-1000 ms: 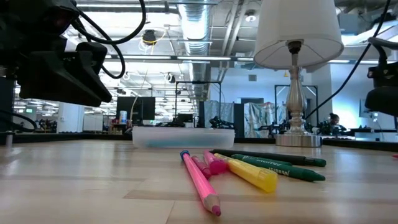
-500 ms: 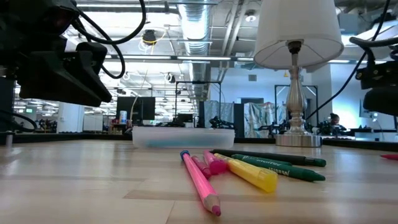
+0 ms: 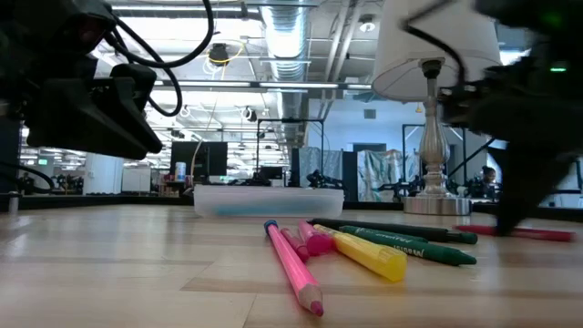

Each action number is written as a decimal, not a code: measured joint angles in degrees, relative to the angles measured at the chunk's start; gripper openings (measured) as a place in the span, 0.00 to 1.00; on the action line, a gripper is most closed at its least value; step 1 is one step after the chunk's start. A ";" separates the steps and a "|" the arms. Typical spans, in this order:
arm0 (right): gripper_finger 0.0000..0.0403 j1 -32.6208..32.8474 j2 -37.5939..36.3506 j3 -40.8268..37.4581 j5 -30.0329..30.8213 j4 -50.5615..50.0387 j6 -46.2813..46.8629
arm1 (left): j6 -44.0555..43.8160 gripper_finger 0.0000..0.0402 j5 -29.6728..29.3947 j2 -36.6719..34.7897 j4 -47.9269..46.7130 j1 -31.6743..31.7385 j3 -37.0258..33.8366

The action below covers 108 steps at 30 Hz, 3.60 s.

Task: Pick & place school supplies into a supply box
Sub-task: Put the red crayon into the pink supply box, then put the pink pencil into the pink supply box

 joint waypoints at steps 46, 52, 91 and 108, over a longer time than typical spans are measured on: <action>0.00 -15.15 -0.14 6.67 29.02 27.52 -65.39 | -3.02 0.24 4.63 0.01 -3.52 0.00 0.02; 0.01 -20.95 -0.14 6.67 22.42 32.50 -69.53 | -2.95 0.24 4.65 0.01 -3.52 0.02 0.02; 0.23 -29.00 12.41 14.93 10.19 38.35 -81.09 | -4.26 0.24 6.21 0.01 -6.25 0.00 0.02; 0.24 -15.48 0.14 14.88 24.69 6.43 -52.37 | 7.87 0.24 15.79 4.14 14.32 0.02 0.06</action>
